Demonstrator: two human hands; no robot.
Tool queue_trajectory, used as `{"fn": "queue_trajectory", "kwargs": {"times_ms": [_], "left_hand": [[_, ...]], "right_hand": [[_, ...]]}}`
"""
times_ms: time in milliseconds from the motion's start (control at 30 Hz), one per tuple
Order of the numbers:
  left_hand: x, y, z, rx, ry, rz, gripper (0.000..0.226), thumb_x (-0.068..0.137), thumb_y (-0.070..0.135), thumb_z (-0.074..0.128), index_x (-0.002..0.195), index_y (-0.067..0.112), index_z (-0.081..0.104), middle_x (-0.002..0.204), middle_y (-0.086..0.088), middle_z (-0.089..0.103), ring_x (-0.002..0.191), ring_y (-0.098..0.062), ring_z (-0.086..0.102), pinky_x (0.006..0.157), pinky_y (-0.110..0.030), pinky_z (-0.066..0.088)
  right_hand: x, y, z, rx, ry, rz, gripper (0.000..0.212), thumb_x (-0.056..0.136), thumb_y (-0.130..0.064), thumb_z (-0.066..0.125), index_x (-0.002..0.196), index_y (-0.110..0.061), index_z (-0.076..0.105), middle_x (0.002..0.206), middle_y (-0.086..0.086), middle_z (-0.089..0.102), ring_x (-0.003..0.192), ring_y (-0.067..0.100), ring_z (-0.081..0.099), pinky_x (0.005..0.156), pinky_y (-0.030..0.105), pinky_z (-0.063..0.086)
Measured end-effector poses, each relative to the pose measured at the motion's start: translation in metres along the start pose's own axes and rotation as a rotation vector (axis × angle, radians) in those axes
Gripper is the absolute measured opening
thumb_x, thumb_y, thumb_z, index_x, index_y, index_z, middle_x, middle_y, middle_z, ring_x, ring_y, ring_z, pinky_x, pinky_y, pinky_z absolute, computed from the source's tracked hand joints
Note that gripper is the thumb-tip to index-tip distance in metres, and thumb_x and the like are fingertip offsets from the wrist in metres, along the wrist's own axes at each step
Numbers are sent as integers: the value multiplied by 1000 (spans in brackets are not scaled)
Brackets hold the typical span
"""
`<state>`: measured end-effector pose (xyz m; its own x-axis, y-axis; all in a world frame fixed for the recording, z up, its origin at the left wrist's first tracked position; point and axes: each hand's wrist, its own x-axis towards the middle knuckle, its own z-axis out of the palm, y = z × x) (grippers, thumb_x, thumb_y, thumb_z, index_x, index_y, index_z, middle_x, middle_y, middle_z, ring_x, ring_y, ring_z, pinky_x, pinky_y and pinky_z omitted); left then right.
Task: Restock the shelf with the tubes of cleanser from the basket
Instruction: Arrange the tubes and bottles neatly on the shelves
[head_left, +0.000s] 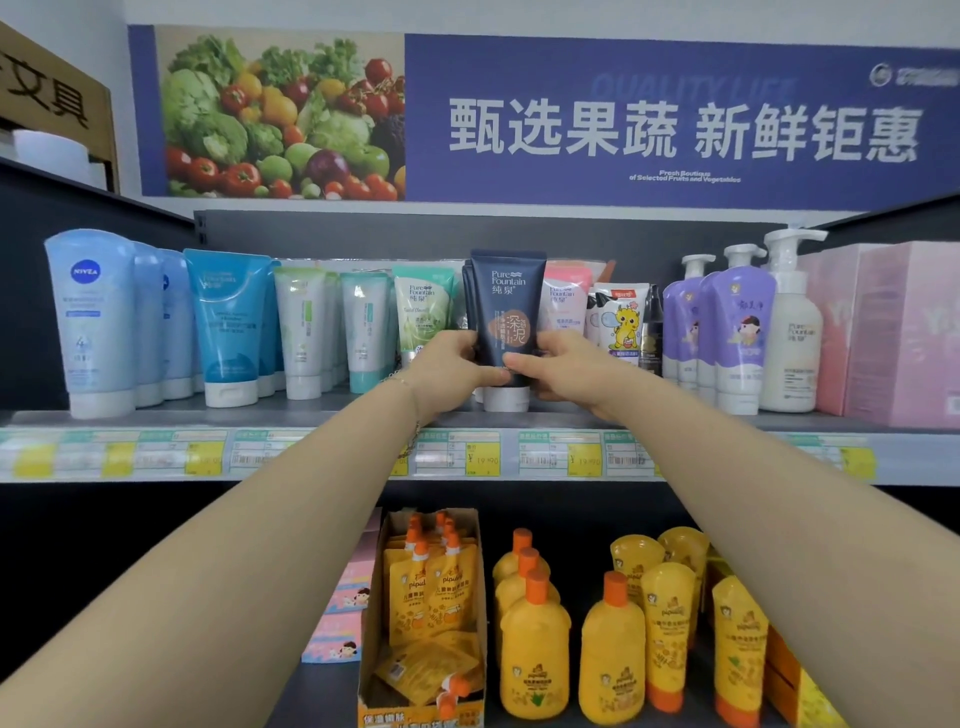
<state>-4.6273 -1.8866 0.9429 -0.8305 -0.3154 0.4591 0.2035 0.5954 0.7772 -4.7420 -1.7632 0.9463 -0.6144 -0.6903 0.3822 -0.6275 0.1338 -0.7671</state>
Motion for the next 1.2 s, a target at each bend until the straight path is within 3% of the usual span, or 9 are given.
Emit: {"fn": "queue_trajectory", "kwargs": {"times_ms": [167, 300, 433, 600, 767, 933, 1067, 1200], "left_hand": [[-1, -1, 0, -7, 23, 9, 41, 83, 5, 71, 121, 11, 58, 119, -5, 66, 110, -19, 62, 101, -38, 47], [-3, 0, 2, 21, 40, 13, 49, 83, 8, 72, 128, 10, 51, 126, -4, 60, 113, -16, 56, 96, -29, 45], [-7, 5, 2, -26, 36, -5, 49, 86, 5, 69, 128, 12, 46, 114, 3, 55, 104, -11, 53, 87, -24, 45], [-7, 4, 0, -53, 25, -35, 51, 85, 4, 69, 130, 10, 45, 123, -3, 57, 110, -16, 56, 95, -31, 47], [-3, -1, -1, -58, 60, -64, 68, 82, 7, 74, 139, 12, 39, 134, -8, 54, 119, -22, 55, 104, -42, 45], [-1, 1, 0, -59, 36, -54, 63, 85, 4, 69, 140, 13, 39, 136, -6, 52, 121, -21, 53, 104, -40, 45], [-1, 0, 0, -37, 16, -45, 59, 84, 5, 70, 137, 12, 43, 136, -9, 55, 122, -22, 54, 106, -43, 43], [-1, 1, 2, 29, 36, -9, 52, 86, 7, 68, 133, 12, 46, 131, -5, 58, 115, -16, 56, 95, -28, 45]], "right_hand": [[-2, 1, 2, -5, 19, -6, 61, 82, -45, 70, 131, -14, 49, 121, 0, 61, 112, 21, 60, 99, 47, 49], [-1, 2, 1, -9, 22, -20, 57, 85, -38, 71, 130, -16, 44, 121, 2, 58, 113, 22, 58, 100, 47, 48], [-2, 1, 1, -13, 0, -18, 45, 91, -30, 65, 129, -14, 46, 118, 4, 61, 110, 22, 60, 100, 48, 48], [-3, 2, 1, -49, -16, -32, 46, 92, -31, 63, 130, -15, 45, 119, 5, 61, 110, 23, 60, 98, 48, 49], [-3, 3, 2, -70, -9, -16, 64, 86, -42, 65, 139, -18, 38, 126, 4, 58, 113, 23, 58, 99, 49, 48], [-2, 1, 3, -127, -16, -35, 47, 91, -41, 60, 129, -15, 50, 109, 2, 66, 100, 20, 62, 93, 45, 51], [-4, -1, 4, -225, 6, -55, 38, 96, -39, 55, 121, -11, 55, 78, -6, 53, 69, 11, 48, 64, 29, 40], [-7, -3, 4, -281, 12, -51, 34, 97, -39, 53, 116, -11, 57, 77, -5, 52, 68, 11, 47, 61, 29, 37]]}}
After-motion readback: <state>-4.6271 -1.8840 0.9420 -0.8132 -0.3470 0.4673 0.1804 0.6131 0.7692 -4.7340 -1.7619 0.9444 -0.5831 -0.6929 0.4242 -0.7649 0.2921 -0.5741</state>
